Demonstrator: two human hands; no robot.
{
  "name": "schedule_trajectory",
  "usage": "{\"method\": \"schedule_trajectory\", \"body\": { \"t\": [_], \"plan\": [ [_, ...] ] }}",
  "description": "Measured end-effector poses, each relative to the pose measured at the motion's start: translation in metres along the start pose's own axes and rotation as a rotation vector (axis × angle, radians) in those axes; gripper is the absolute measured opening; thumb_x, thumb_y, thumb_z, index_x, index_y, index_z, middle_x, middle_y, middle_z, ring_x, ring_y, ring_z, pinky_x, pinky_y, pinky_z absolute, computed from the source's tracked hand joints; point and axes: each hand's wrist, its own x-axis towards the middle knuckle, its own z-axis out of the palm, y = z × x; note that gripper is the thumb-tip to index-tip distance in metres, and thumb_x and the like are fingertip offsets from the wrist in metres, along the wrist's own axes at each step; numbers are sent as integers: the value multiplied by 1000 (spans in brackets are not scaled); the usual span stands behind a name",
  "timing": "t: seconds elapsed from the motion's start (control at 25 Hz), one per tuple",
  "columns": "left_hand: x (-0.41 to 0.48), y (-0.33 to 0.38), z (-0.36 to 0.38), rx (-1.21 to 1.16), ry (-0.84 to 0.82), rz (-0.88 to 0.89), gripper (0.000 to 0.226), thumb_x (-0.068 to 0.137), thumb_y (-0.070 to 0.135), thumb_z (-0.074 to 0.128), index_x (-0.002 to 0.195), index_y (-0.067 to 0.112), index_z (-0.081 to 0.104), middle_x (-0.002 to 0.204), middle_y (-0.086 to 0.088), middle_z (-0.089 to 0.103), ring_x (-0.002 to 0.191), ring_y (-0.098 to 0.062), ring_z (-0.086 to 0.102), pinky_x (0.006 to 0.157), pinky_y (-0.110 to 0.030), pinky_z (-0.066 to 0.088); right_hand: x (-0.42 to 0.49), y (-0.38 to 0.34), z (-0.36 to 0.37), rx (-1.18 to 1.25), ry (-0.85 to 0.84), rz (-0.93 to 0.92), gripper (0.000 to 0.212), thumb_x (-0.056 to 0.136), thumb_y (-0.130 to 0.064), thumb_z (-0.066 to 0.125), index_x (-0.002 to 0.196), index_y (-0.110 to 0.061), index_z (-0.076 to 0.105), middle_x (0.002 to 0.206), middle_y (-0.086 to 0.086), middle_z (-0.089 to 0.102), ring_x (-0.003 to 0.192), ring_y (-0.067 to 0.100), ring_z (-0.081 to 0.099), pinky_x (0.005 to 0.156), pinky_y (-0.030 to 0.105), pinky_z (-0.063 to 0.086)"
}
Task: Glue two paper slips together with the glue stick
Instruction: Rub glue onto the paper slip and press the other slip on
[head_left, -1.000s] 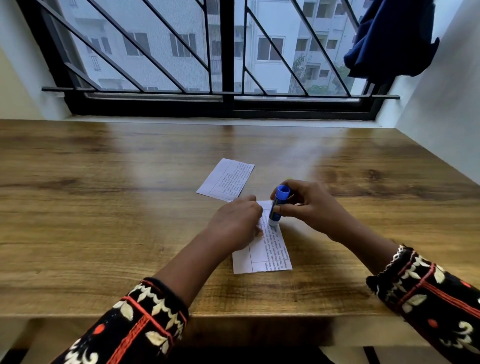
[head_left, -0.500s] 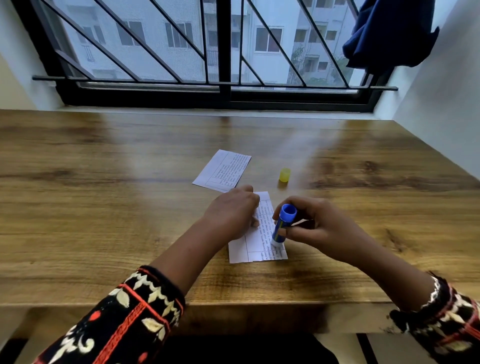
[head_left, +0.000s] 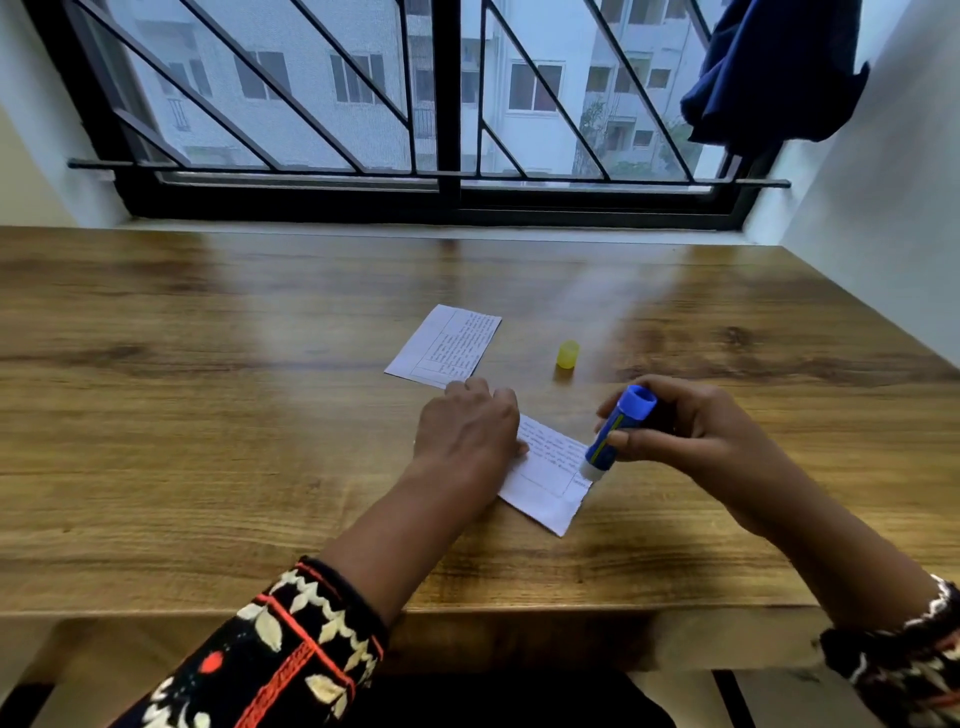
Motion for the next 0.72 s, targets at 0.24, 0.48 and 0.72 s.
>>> {"method": "schedule_trajectory", "body": {
  "t": [0.24,0.48,0.72],
  "plan": [
    [-7,15,-2,48,40,-60,25,91,27,50,108,9,52,114,-12,54,106,-29,46,65,-34,33,8,6,-9,17,126,7,20,76,1,65,82,-18,64,81,11,65,81,27,63,82,44,54],
    [-6,15,-7,-211,-109,221,31,87,13,56,117,22,53,120,-1,52,111,-20,44,76,-31,39,19,5,-7,-124,175,-1,15,76,-6,66,84,-18,63,87,18,67,85,35,64,79,43,53],
    [0,11,-9,-241,-167,219,33,86,17,59,117,27,57,122,3,53,113,-18,46,76,-27,36,26,8,-3,-252,166,-1,17,77,-6,66,94,-7,63,88,13,68,82,23,64,81,40,52]
  ]
}}
